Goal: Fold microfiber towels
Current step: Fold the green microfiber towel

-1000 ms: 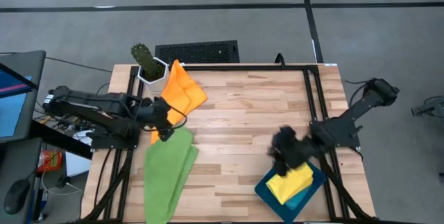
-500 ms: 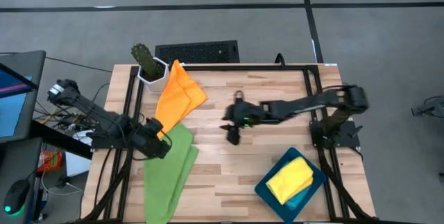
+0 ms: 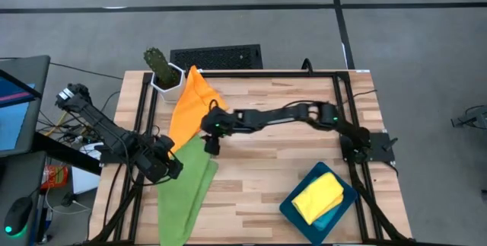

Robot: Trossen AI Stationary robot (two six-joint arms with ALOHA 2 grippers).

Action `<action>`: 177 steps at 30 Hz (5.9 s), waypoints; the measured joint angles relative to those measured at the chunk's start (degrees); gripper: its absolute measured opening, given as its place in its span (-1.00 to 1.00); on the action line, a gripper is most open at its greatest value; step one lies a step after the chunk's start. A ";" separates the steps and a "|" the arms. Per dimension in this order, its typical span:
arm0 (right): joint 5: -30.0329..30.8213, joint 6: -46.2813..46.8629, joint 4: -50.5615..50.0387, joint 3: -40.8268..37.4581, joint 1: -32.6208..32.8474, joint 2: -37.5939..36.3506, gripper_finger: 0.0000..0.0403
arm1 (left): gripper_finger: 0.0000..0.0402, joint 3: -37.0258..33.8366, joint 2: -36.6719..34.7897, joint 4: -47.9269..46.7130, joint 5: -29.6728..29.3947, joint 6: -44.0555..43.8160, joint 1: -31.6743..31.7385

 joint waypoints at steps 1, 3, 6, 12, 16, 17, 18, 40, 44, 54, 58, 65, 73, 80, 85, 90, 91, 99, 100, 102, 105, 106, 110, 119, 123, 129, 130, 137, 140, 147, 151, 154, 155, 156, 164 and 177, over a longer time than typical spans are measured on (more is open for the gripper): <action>-0.35 -0.37 -0.50 2.08 0.04 1.81 -0.05 | 0.37 0.00 0.00 -0.02 -0.02 -0.10 0.00; -0.49 -1.33 -0.72 5.96 0.13 5.17 -0.05 | 0.37 0.02 0.00 -0.02 -0.54 -0.57 0.00; -0.38 -1.60 -1.79 10.52 0.12 9.53 -0.05 | 0.37 0.02 0.00 -0.07 -1.07 -1.03 0.00; -0.14 0.08 -5.07 15.21 0.31 15.97 -0.08 | 0.37 0.04 0.00 -0.08 -1.07 -0.94 0.00; 0.62 -0.14 -9.71 15.84 0.93 16.16 -0.29 | 0.37 0.04 0.00 -0.08 -1.17 0.16 0.00; 0.65 -0.49 -10.56 15.86 1.01 16.13 -0.41 | 0.37 0.04 0.00 -0.11 -1.58 0.37 0.00; 0.58 -1.04 -11.31 15.85 1.05 15.92 -0.55 | 0.37 0.04 0.00 -0.15 -2.30 0.55 0.00; -3.35 -6.21 -31.24 15.49 2.82 -11.30 -0.97 | 0.37 0.07 -0.10 9.46 -34.41 25.85 6.03; -2.84 -6.25 -32.14 15.15 3.15 -10.55 -0.97 | 0.37 0.07 -1.12 15.56 -35.03 36.14 10.21; 0.14 -7.87 -31.70 15.31 5.34 -10.62 -0.96 | 0.37 0.07 -6.08 18.72 -24.26 46.84 17.51; 0.29 -8.65 -31.81 15.30 5.60 -10.62 -0.95 | 0.37 0.07 -6.09 23.33 -14.02 54.24 21.03; 0.31 -10.12 -31.81 15.32 5.77 -10.62 -0.95 | 0.37 0.07 -6.08 24.25 -1.41 62.36 30.25; 0.07 -10.71 -32.14 15.32 5.84 -10.62 -0.94 | 0.36 0.07 -3.94 25.14 15.25 65.51 38.87; 0.33 -11.78 -33.06 15.36 5.79 -10.62 -0.94 | 0.37 -0.02 -2.73 25.50 19.19 69.64 42.67; -0.09 -12.21 -33.45 15.36 5.88 -10.62 -0.94 | 0.34 -0.04 -2.50 28.93 29.47 71.04 45.63; 0.04 -12.35 -33.68 15.34 5.79 -10.60 -0.94 | 0.20 -0.42 -1.86 29.95 32.61 71.26 47.01; 0.17 -12.35 -33.72 15.34 5.77 -10.60 -0.94 | 0.17 -0.42 -1.82 30.11 32.82 71.80 47.34; 0.16 -12.37 -33.38 15.34 5.77 -10.62 -0.94 | -0.28 -0.50 -1.79 31.44 37.57 73.39 47.65; 0.16 -12.37 -33.29 15.34 5.75 -10.62 -0.94 | -0.39 -0.49 -1.79 31.54 37.75 73.83 47.51; 0.34 -12.37 -33.30 15.34 5.75 -10.62 -0.94 | -0.61 -0.48 -1.79 31.68 37.92 74.76 47.41; 0.52 -13.35 -33.69 15.34 5.61 -10.62 -0.93 | -0.92 -0.48 -1.81 31.68 37.06 74.40 47.41; 0.66 -13.89 -33.96 15.34 5.45 -10.62 -0.93 | -0.95 -0.48 -1.81 31.62 36.80 73.65 47.41; 1.17 -13.48 -37.51 15.34 4.18 -11.80 -0.80 | -0.99 -0.48 -2.27 31.18 36.64 70.85 47.28; -9.78 -7.70 -48.31 14.98 -1.22 -15.03 -0.30 | -1.00 2.71 -6.22 30.18 33.46 67.55 47.28; -16.05 -6.25 -45.53 9.79 -2.01 -15.11 -0.13 | -1.00 5.85 -8.42 26.70 33.42 65.90 47.13; -16.93 -6.12 -33.06 -0.27 -1.99 -15.02 -0.06 | -1.00 8.45 -10.82 21.88 31.82 64.68 45.42; -16.93 -6.14 -30.24 -2.18 -1.99 -15.03 -0.07 | -1.00 8.46 -11.14 21.72 31.70 64.42 45.22; -16.65 -11.63 -13.97 -11.03 -3.98 -14.64 -0.10 | -1.00 8.48 -11.69 19.83 30.29 62.71 43.63; -15.29 -12.93 -8.97 -14.35 -5.07 -14.37 -0.10 | -1.00 8.48 -11.68 19.83 30.29 61.90 43.47; -15.40 -13.68 1.91 -20.92 -6.90 -14.35 -0.12 | -1.00 8.48 -11.58 19.85 30.23 60.83 43.47; -15.49 -14.99 9.24 -23.95 -6.18 -12.38 -0.12 | -1.00 8.48 -11.58 19.93 29.72 60.03 43.47; -15.81 -14.90 11.90 -23.29 -5.49 -10.22 -0.13 | -1.00 8.48 -11.58 20.12 29.19 59.52 43.47; -15.73 -14.77 12.81 -23.04 -5.43 -9.79 -0.13 | -1.00 8.48 -11.56 20.15 29.14 59.39 43.47; -15.76 -14.64 11.18 -23.26 -5.48 -9.76 -0.14 | -1.00 8.48 -11.57 20.19 29.16 59.29 43.47; -15.40 -14.54 8.23 -23.26 -6.26 -10.98 -0.81 | -1.00 8.48 -11.58 20.14 29.16 58.48 43.45; -3.90 -16.07 -24.61 -23.20 -7.57 -35.89 -0.95 | -1.00 8.46 -7.91 23.21 17.93 64.80 44.53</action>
